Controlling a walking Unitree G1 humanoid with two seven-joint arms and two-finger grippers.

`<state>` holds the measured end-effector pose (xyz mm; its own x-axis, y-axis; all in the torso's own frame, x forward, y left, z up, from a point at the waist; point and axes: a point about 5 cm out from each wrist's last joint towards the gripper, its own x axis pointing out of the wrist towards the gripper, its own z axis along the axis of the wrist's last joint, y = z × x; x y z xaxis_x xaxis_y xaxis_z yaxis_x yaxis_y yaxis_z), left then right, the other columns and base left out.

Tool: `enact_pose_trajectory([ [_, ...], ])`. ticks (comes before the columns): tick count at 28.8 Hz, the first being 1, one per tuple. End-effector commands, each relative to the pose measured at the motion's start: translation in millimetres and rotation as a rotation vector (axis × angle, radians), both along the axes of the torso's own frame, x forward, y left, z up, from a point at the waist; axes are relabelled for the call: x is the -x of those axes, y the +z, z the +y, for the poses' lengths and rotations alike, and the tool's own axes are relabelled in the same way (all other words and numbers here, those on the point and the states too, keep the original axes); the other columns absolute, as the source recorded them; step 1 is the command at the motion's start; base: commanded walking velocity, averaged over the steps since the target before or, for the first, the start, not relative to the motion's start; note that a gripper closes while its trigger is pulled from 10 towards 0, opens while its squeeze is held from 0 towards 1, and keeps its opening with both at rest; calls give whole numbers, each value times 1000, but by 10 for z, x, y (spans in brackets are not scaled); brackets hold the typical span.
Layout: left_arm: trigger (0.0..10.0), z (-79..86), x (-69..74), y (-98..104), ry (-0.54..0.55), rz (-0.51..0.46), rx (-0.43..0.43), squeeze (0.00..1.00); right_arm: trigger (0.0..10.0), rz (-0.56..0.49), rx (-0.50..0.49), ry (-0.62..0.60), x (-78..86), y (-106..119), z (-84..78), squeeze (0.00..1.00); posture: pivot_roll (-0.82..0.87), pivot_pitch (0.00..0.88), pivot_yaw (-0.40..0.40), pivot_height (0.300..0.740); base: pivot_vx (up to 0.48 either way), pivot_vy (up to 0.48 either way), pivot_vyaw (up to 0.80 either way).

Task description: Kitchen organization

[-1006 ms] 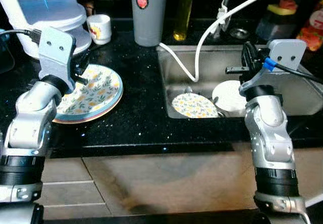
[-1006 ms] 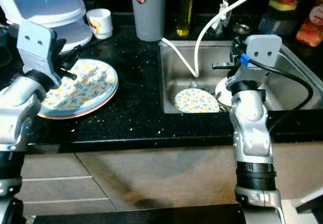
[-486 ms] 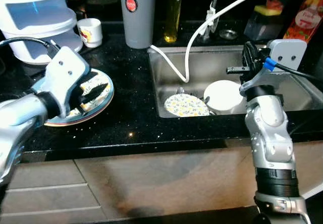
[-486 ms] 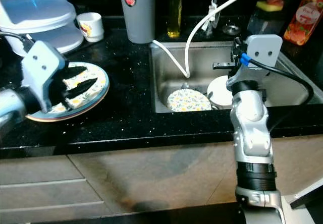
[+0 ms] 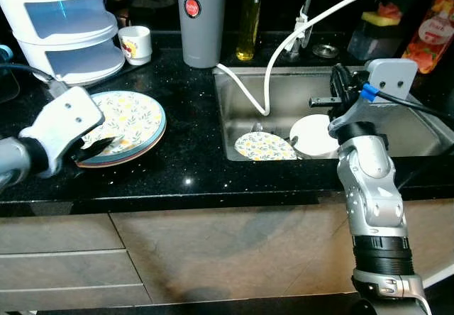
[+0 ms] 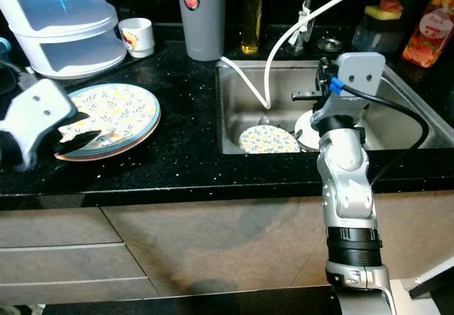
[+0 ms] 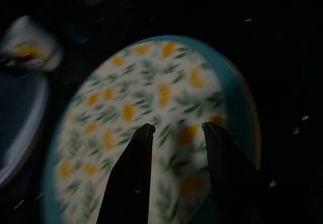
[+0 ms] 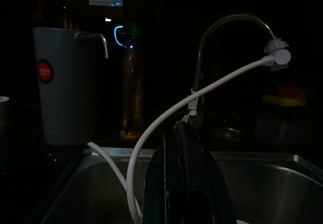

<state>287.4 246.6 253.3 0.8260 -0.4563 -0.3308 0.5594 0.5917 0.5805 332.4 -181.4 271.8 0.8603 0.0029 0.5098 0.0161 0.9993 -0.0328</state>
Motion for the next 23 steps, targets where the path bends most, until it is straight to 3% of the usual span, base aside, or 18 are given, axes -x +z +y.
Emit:
enact_pose_trajectory([
  [1,10000,-4,-33,-93,-50,59,3,0,10000,0,3,1,-6,3,-5,0,151,64,-20,740,0,0,0],
  [5,10000,128,-63,-122,-82,141,-43,0,10000,0,-3,-14,10,-7,-31,0,153,62,-10,740,0,0,0],
  [12,10000,244,-70,-199,-90,218,-74,0,10000,-3,-11,-18,7,-13,-37,0,161,64,-15,740,0,0,0],
  [16,10000,311,-63,-306,-86,237,-135,0,10000,5,-7,-9,-6,-26,-20,0,161,64,-15,740,0,0,0],
  [18,10000,309,-144,-315,-53,132,-178,0,10000,4,-5,13,-31,-10,44,0,154,61,-23,740,0,0,0],
  [21,10000,254,-167,-329,-61,64,-198,0,10000,0,-11,42,-45,9,128,0,154,60,-23,740,0,0,0],
  [23,10000,180,-146,-394,-86,20,-251,0,10000,9,-9,125,-52,3,318,0,154,54,-21,740,0,0,0],
])
